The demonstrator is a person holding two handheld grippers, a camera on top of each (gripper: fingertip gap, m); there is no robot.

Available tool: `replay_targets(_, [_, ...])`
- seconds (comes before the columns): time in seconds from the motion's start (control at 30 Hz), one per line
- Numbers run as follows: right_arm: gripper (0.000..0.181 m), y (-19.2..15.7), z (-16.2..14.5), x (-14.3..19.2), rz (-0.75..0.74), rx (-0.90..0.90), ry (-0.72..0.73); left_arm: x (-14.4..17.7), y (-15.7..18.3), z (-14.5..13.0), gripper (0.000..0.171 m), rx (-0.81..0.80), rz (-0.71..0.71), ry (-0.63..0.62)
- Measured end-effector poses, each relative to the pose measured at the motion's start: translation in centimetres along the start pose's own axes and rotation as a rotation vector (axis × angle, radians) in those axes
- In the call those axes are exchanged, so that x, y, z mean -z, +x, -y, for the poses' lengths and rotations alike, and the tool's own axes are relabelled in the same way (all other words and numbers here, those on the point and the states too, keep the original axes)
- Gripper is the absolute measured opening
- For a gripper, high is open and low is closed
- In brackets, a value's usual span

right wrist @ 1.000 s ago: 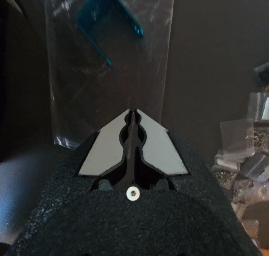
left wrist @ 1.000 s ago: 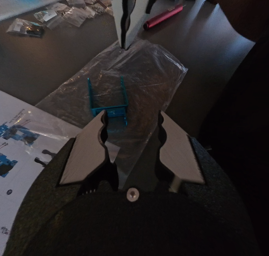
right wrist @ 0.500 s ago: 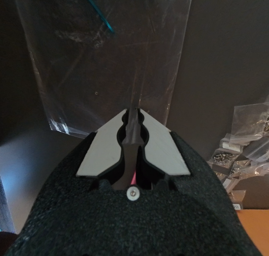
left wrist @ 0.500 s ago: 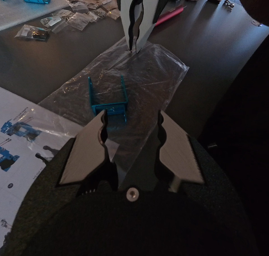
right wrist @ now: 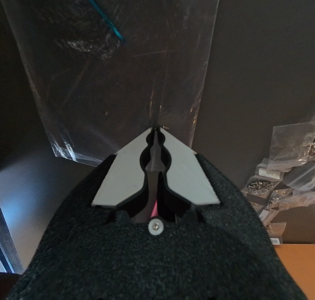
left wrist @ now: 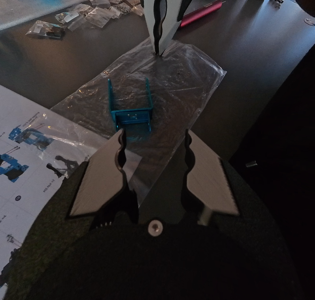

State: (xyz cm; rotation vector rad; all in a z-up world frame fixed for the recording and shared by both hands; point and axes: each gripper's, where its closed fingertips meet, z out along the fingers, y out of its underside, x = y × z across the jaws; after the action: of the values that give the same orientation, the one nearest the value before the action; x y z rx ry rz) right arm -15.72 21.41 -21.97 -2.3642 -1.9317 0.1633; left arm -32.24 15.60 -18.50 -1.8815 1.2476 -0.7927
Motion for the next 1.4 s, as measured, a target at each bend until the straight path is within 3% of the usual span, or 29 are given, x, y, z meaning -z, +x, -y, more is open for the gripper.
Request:
replay_targets(0.17, [0.002,0.1,0.0,0.1,-0.040,0.013,0.036,0.0,0.0,0.2,0.068,0.001,-0.002,0.009])
replay_targets(0.37, [0.000,0.0,1.0,1.0,-0.015,-0.068,0.232,-0.5,-0.1,0.0,0.068,0.011,-0.015,-0.011])
replay_targets(0.6, [0.000,1.1,1.2,1.7,-0.142,-0.082,0.343,-1.0,0.0,0.1,0.068,-0.004,-0.014,-0.032])
replay_targets(0.77, [0.000,0.8,3.3,1.5,-0.212,-0.086,0.479,-1.9,-0.1,-0.2,0.068,0.005,-0.005,-0.059])
replay_targets(1.0, [0.000,-1.1,8.4,2.6,0.029,-0.297,0.759,-2.8,0.8,-0.4,0.068,-0.025,-0.025,-0.088])
replay_targets(1.17, [0.000,0.0,8.0,1.5,0.009,-0.354,0.696,-3.1,1.4,-0.5,0.068,-0.027,-0.047,-0.094])
replay_targets(1.3, [0.000,1.3,6.3,0.2,-0.201,-0.235,0.484,-3.3,1.5,-0.6,0.069,-0.033,-0.047,-0.099])
replay_targets(1.4, [0.001,0.6,5.4,1.5,-0.168,-0.168,0.459,-3.3,1.3,-0.6,0.068,-0.034,-0.040,-0.101])
